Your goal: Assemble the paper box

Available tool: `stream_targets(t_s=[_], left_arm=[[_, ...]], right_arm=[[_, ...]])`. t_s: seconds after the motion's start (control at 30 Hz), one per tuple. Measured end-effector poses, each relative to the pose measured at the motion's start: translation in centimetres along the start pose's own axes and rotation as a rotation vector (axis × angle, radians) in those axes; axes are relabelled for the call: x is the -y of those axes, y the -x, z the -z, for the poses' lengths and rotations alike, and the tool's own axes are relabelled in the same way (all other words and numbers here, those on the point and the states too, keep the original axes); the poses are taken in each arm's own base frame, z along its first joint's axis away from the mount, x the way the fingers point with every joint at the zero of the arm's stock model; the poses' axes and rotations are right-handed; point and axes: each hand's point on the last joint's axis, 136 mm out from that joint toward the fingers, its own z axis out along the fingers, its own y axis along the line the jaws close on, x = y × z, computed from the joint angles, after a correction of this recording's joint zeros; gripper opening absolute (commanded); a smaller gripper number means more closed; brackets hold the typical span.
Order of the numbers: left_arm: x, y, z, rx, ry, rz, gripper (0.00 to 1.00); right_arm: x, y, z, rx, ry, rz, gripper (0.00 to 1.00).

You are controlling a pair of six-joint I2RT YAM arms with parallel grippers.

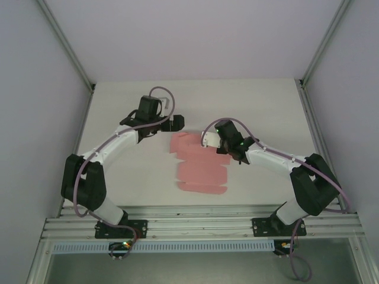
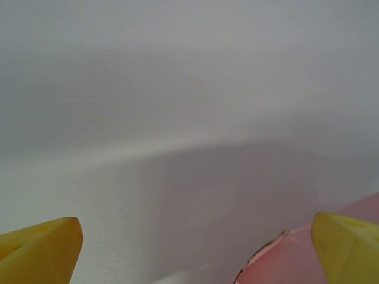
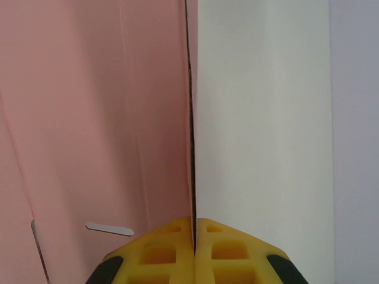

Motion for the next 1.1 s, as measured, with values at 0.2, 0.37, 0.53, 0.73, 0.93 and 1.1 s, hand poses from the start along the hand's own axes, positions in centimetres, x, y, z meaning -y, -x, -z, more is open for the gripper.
stream_targets(t_s=[0.2, 0.37, 0.53, 0.73, 0.93, 1.1], left_arm=[[-0.4, -1.9, -0.3, -0.052, 0.032, -0.04, 1.0], [-0.7, -3.1, -0.4, -0.088, 0.052, -0.05, 1.0], [0.9, -4.7, -1.7, -0.137, 0.012, -0.094, 1.0], [1.8, -5.3, -3.0, -0.138, 0.009, -0.117, 1.0], [3.1, -4.5, -3.4, -0.086, 0.001, -0.115, 1.0], [3.3, -4.5, -1.8, -0.035, -0.02, -0.106, 1.0]], right_arm=[[0.3, 0.1, 0.3, 0.008, -0.008, -0.005, 0.0], [1.2, 0.6, 1.4, 0.034, -0.034, -0.021, 0.0], [1.5, 0.7, 1.8, 0.045, -0.039, -0.031, 0.0], [0.3, -0.3, 1.8, 0.018, -0.004, -0.056, 0.0], [-0.5, -1.0, 2.5, 0.022, 0.011, -0.102, 0.0], [-0.1, -0.7, 3.3, 0.053, -0.006, -0.131, 0.0]])
